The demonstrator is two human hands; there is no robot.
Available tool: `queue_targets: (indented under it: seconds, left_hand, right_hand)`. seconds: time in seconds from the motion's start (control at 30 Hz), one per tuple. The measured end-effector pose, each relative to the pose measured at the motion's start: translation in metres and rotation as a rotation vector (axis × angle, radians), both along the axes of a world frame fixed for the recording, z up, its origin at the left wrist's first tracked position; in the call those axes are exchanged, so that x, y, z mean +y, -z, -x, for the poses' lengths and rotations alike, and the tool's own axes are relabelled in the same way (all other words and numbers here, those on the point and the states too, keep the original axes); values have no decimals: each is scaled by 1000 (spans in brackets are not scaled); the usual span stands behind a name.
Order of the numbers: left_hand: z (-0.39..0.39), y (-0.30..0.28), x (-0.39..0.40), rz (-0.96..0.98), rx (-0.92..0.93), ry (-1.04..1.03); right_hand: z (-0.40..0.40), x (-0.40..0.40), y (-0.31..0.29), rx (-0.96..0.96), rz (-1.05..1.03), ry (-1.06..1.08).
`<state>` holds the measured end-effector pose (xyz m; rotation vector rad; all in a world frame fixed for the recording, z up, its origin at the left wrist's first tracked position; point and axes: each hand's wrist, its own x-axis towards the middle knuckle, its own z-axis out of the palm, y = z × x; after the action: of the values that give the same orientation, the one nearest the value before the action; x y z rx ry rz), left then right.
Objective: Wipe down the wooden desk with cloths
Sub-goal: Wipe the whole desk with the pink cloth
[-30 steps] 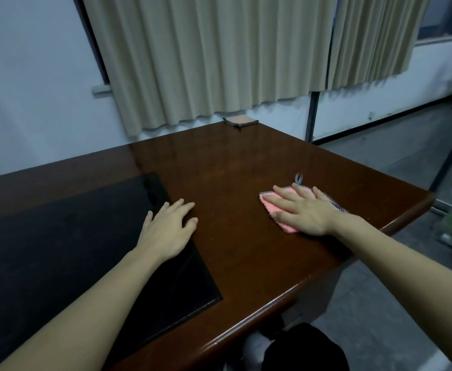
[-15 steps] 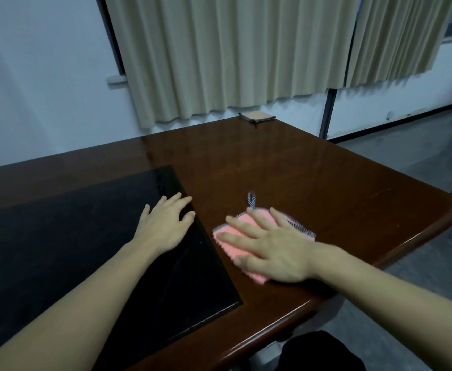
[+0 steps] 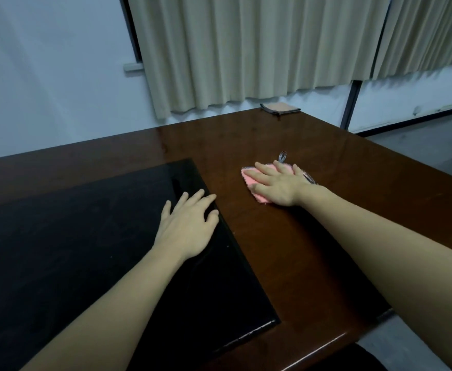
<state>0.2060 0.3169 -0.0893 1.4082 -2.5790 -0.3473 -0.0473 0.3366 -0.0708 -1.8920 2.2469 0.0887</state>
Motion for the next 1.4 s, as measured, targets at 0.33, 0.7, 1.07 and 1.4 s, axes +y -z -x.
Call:
queue_targets:
  seconds: [0.33, 0.7, 1.07, 1.4]
  left_hand:
    - [1, -1, 4, 4, -5, 5]
    - [1, 1, 1, 10, -12, -7]
    - [-2, -7, 9, 18, 12, -57]
    - [-27, -26, 24, 26, 6, -8]
  right_hand:
    - [-65, 131, -5, 55, -4, -321]
    - [-51, 135, 1, 50, 8, -273]
    - [-42, 124, -3, 14, -5, -138]
    - [-90, 221, -1, 17, -7, -388]
